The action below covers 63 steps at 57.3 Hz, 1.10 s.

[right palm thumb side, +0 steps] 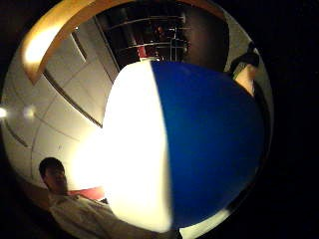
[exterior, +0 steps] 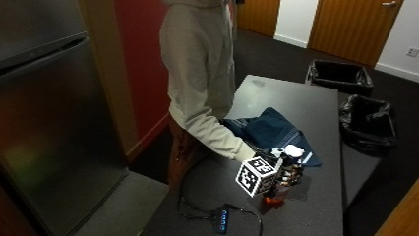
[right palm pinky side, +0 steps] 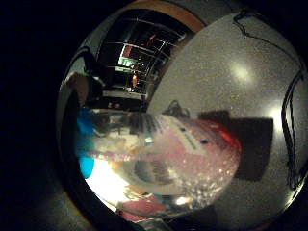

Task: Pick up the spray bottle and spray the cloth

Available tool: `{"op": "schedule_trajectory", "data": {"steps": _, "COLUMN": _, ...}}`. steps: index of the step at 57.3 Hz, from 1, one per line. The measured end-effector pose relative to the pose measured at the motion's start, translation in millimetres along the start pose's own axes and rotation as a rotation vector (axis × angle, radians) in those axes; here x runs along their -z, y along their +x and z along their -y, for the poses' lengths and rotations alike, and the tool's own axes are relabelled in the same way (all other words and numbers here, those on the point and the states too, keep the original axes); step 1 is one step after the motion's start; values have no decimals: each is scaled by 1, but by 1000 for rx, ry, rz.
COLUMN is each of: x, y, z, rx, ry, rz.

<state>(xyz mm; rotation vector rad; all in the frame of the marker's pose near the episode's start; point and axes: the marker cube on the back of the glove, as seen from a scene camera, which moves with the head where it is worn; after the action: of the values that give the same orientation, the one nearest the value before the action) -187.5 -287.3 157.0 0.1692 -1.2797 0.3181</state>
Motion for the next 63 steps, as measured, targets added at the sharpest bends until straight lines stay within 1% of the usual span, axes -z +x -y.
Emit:
{"op": "schedule_trajectory", "data": {"steps": 18, "x": -1, "y": 0, "z": 3, "rx": -16, "ry": 37, "rz": -15}}
{"op": "schedule_trajectory", "data": {"steps": 45, "x": 7, "y": 3, "z": 5, "rx": -28, "ry": 101, "rz": 34}}
{"op": "schedule_trajectory", "data": {"steps": 63, "x": 8, "y": 6, "z": 3, "rx": -38, "ry": 100, "rz": 50}}
